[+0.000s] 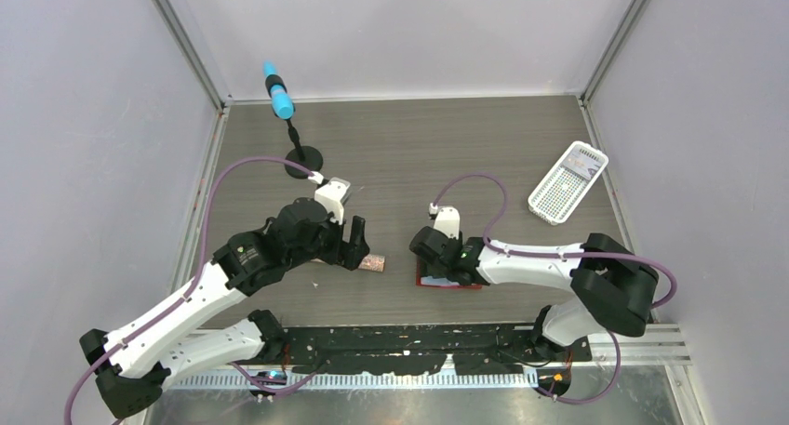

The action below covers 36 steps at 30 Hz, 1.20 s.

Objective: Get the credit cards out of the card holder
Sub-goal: Remove the credit card from the card holder.

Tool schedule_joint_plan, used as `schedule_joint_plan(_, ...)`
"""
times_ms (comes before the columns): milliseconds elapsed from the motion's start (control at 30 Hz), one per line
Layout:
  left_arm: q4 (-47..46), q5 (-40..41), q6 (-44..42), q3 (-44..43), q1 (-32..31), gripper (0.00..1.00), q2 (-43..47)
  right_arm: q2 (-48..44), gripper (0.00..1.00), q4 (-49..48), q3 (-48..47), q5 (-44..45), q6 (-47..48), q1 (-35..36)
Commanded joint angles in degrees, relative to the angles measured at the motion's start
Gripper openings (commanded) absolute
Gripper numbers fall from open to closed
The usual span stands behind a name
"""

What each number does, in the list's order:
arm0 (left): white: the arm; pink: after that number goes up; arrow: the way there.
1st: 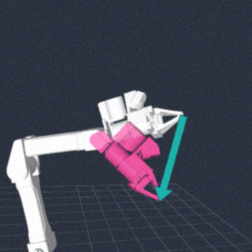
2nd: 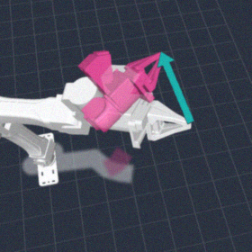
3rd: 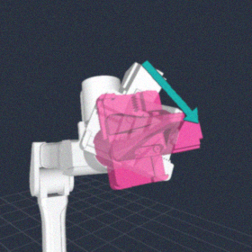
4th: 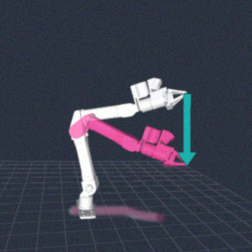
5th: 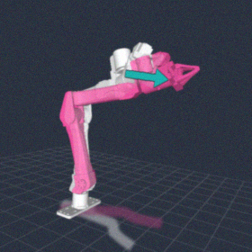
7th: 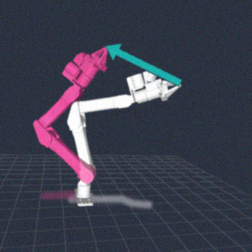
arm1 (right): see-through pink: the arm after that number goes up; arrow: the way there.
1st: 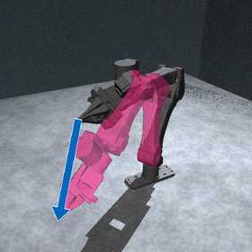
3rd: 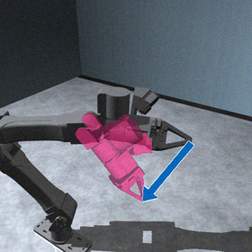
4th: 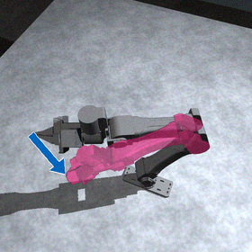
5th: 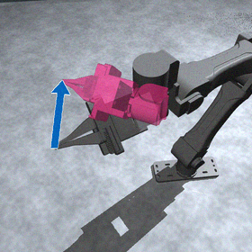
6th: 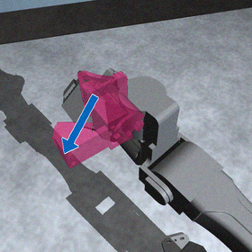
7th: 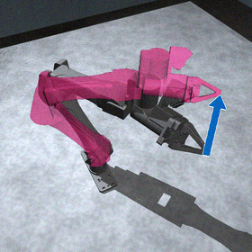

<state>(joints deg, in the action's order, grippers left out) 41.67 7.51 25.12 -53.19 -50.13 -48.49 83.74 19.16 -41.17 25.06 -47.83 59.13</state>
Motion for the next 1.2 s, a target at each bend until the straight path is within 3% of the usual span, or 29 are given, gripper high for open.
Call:
schedule_joint_plan(0, -1.5, 0.5, 0.7, 0.1, -0.1, 0.8, 0.2, -1.3, 0.56, -3.5, 1.6, 0.4, -1.5, 0.3)
schedule_joint_plan(333, -4.0, -3.4, 2.0, 1.2, -0.1, 0.79, -2.7, -6.1, 0.39, -10.5, 6.1, -1.5, -1.4, 0.3)
schedule_joint_plan(800, -13.2, -9.2, 5.1, 2.9, -0.2, 0.73, -14.4, -16.8, 0.27, -17.2, 14.6, -2.0, -0.5, -1.0)
schedule_joint_plan(1167, -19.9, -14.3, 8.0, 0.6, -0.3, 0.69, -25.3, -24.8, 0.31, -25.2, 22.1, -7.9, 0.6, -4.8)
